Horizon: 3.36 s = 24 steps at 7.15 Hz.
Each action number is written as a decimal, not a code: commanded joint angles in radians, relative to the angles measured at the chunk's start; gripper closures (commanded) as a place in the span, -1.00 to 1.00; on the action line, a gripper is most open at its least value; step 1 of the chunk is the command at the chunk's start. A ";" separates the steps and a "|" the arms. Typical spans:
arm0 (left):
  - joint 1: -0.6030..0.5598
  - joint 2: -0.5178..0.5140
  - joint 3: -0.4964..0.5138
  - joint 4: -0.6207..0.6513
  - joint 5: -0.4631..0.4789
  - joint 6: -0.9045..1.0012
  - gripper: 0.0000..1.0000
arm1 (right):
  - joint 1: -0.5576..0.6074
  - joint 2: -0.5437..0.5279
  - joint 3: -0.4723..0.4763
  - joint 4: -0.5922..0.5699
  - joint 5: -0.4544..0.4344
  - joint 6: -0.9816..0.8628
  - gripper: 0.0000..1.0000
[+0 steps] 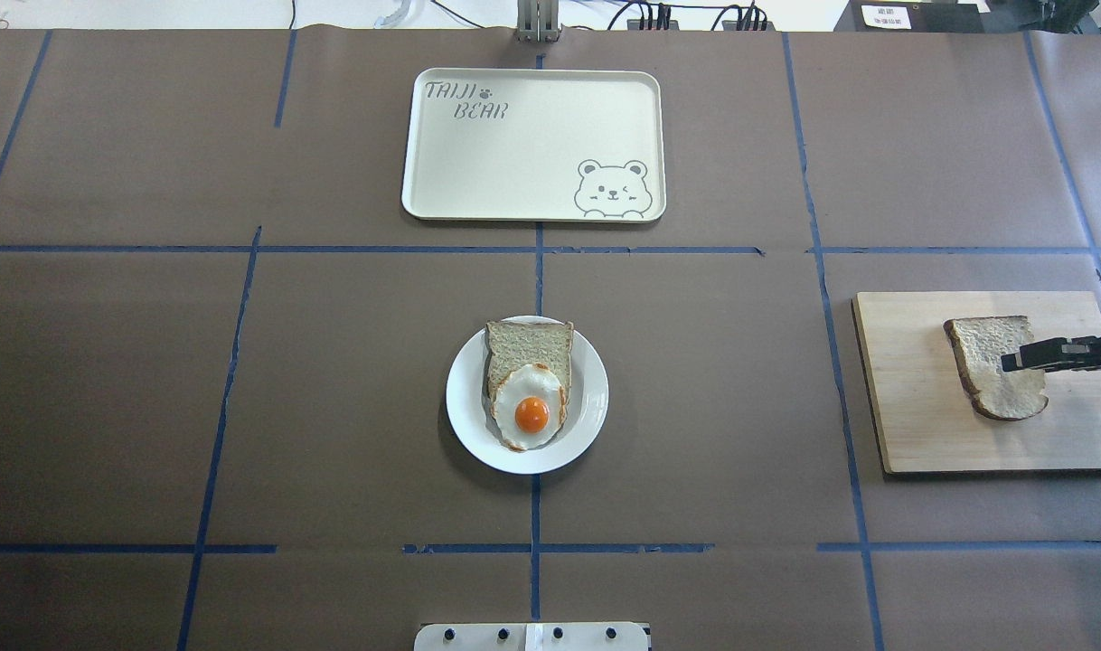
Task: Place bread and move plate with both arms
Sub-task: 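Lower the right gripper and grasp the bread slice's edge, then lift the bread slice and carry it over the white plate, then lower the bread onto the egg and open the right gripper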
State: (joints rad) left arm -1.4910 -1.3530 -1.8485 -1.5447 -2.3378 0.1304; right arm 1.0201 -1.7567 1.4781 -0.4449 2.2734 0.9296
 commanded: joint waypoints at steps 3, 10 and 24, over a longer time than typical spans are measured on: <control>0.000 0.000 0.000 0.000 0.000 0.000 -1.00 | 0.002 -0.007 0.005 0.000 0.000 -0.006 1.00; 0.000 -0.002 -0.001 0.000 0.000 0.000 -1.00 | 0.070 0.121 0.128 -0.043 0.211 0.011 1.00; 0.000 -0.003 -0.001 0.000 0.000 0.000 -1.00 | -0.564 0.646 0.171 -0.229 -0.463 0.426 1.00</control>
State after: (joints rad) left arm -1.4910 -1.3555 -1.8500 -1.5447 -2.3378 0.1304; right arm 0.4604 -1.1033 1.6496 -0.6705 1.8130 1.3573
